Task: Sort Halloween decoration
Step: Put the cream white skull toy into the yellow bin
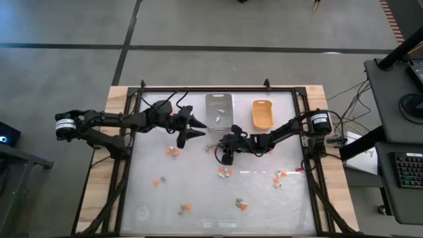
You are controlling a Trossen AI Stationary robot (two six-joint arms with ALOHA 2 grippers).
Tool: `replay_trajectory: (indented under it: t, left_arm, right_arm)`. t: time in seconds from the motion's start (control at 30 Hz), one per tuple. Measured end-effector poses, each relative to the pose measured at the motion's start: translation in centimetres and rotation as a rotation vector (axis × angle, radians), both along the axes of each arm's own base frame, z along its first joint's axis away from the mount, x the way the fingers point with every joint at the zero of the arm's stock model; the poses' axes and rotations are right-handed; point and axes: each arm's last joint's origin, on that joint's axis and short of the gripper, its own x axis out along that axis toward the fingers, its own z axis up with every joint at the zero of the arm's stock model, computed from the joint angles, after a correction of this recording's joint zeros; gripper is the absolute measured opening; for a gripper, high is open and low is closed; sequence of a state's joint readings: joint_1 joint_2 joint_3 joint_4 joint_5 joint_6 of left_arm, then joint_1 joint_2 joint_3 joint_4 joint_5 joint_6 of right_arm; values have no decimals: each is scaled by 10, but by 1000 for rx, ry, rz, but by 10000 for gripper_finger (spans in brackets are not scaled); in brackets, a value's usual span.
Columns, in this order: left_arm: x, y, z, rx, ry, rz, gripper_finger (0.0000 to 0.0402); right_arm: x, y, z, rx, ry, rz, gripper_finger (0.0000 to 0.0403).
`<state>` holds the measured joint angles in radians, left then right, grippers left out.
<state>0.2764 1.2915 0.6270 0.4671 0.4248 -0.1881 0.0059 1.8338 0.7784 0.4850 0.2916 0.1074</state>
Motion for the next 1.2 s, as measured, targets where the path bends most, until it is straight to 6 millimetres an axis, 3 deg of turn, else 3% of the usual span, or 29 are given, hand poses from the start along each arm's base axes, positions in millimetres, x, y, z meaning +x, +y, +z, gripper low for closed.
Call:
replay_trajectory:
  t: [0.8,1.2]
  left_arm:
    - [0,0,0,1,-4,0,152]
    - [0,0,0,1,-4,0,152]
  right_arm:
    - [1,1,1,-64,25,90,81]
    - [1,1,1,-66,26,91,10]
